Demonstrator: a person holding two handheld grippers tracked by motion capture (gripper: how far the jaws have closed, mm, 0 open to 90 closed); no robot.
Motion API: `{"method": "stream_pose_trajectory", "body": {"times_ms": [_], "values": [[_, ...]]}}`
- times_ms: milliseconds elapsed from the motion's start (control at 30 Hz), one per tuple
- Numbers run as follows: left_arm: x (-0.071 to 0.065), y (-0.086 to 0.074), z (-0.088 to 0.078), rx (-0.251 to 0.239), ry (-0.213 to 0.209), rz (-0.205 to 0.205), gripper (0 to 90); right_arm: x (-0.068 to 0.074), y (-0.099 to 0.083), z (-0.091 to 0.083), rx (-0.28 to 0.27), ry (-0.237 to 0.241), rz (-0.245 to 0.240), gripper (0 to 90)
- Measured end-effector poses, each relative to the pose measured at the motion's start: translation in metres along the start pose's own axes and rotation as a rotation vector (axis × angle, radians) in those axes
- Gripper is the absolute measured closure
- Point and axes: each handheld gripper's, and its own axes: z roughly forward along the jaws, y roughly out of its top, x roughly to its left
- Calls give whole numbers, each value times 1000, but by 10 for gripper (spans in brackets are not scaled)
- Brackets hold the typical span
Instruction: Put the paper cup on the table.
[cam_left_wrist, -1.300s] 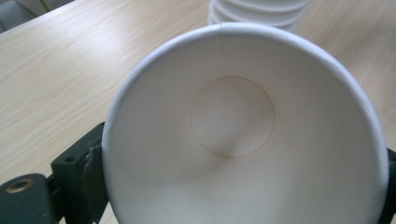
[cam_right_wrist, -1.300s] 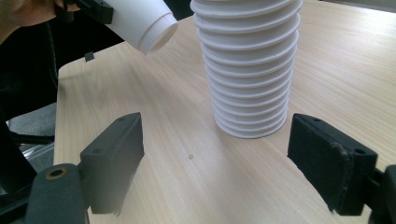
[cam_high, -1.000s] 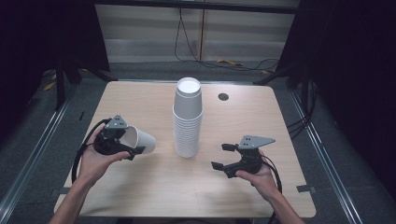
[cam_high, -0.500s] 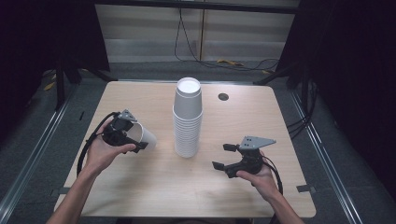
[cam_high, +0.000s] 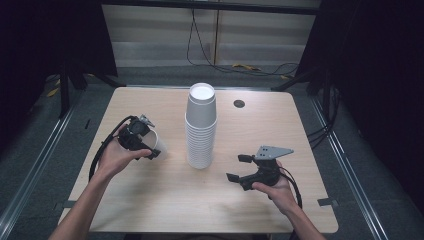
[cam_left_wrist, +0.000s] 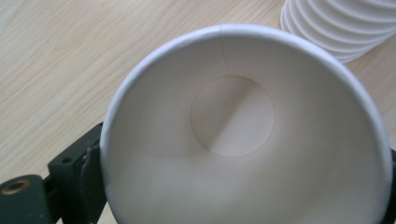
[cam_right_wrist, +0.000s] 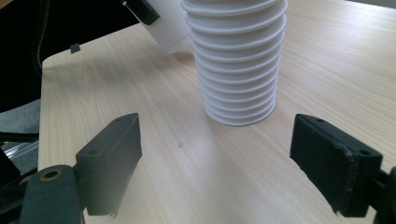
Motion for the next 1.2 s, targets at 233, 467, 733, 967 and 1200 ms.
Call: {"method": "stream_pose_trajectory", "body": {"times_ms": [233, 467, 733, 967, 1200], "values": [[-3, 3, 14, 51, 17, 2, 62, -1, -1, -1, 0, 3, 8, 168], [-5, 6, 21, 29, 10, 3, 56, -2, -1, 0, 4, 14, 14, 167], [-2, 6, 27, 9, 9, -3, 47, -2, -2, -1, 8, 17, 15, 168], [-2, 1, 33, -21, -11, -21, 63, -3, -3, 0, 13, 20, 16, 167], [2, -5, 35, -50, -16, -34, 65, -3, -3, 1, 15, 23, 18, 167]]}}
